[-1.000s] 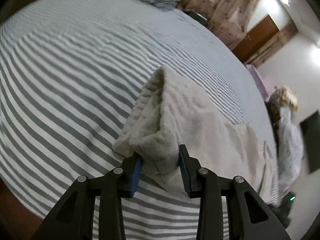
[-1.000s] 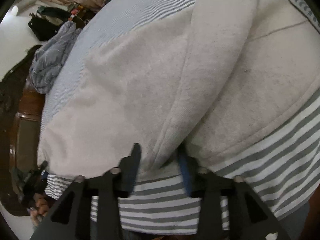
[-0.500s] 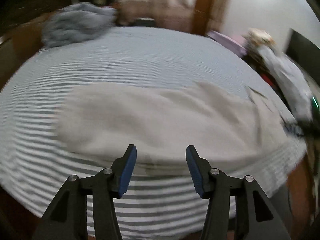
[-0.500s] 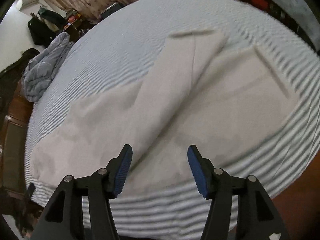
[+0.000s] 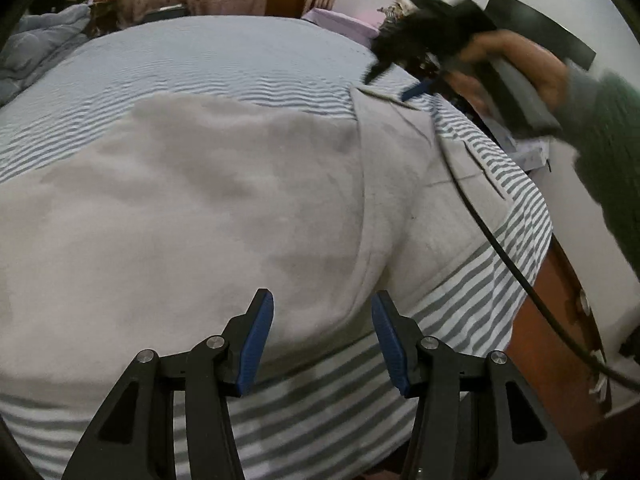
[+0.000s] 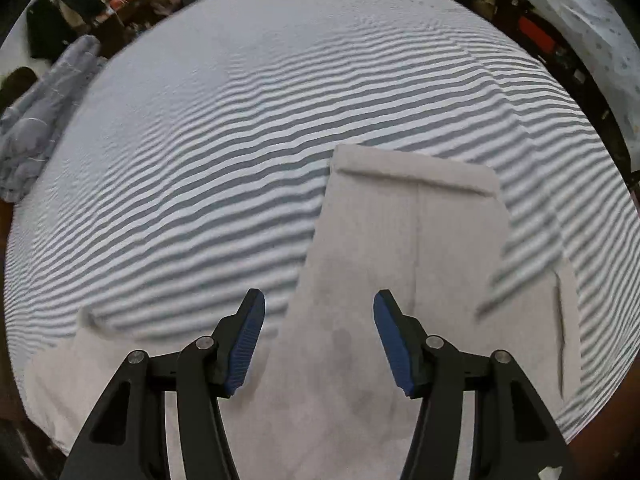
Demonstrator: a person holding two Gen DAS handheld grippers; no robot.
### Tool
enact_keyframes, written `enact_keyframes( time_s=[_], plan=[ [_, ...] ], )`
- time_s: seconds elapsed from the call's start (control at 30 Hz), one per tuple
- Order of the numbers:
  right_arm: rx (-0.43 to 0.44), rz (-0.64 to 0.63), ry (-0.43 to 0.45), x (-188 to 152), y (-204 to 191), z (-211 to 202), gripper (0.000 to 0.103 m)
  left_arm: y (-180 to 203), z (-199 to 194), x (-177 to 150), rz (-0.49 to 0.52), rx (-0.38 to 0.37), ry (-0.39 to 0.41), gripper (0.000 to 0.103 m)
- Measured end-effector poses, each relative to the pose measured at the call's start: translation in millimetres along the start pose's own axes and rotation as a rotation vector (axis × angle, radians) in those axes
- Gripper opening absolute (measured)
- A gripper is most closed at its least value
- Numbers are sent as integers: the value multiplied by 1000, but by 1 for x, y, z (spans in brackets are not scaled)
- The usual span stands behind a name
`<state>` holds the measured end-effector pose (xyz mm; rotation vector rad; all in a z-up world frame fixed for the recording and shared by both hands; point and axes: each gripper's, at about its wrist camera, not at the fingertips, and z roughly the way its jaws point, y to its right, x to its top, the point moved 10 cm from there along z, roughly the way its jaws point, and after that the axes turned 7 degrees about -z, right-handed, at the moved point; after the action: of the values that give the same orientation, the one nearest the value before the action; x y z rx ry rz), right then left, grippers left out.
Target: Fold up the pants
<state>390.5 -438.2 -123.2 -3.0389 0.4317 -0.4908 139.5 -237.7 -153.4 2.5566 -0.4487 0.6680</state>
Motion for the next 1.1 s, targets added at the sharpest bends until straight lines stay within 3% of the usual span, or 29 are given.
enact_keyframes(
  time_s=[0.07,0.2,0.4,0.47,0.5,0.63,0.77,0.93,1.1],
  plan=[
    [-37,12,-20,14,-1,20,54,-1,11,-1,1,-5,-11,51],
    [-124,34,-16,38,6,46,54,10,26,-1,20,-34,-26,33],
    [-192,60,-9,50,21,69,52,16,34,-6,34,-52,-7,20],
    [-215,64,7,54,28,70,28,13,33,-5,28,-52,-4,18],
    [-206,53,11,57,30,69,11,13,33,-5,22,-54,0,17],
    [-132,82,82,54,47,33,5,0,24,-3,1,-52,8,13],
    [-85,156,188,32,89,-31,5,3,21,-3,19,-31,28,11],
    [-18,277,279,-25,153,-103,5,15,3,5,79,1,84,11],
    [16,356,314,-86,193,-121,5,18,-4,4,125,36,89,11]
  ],
)
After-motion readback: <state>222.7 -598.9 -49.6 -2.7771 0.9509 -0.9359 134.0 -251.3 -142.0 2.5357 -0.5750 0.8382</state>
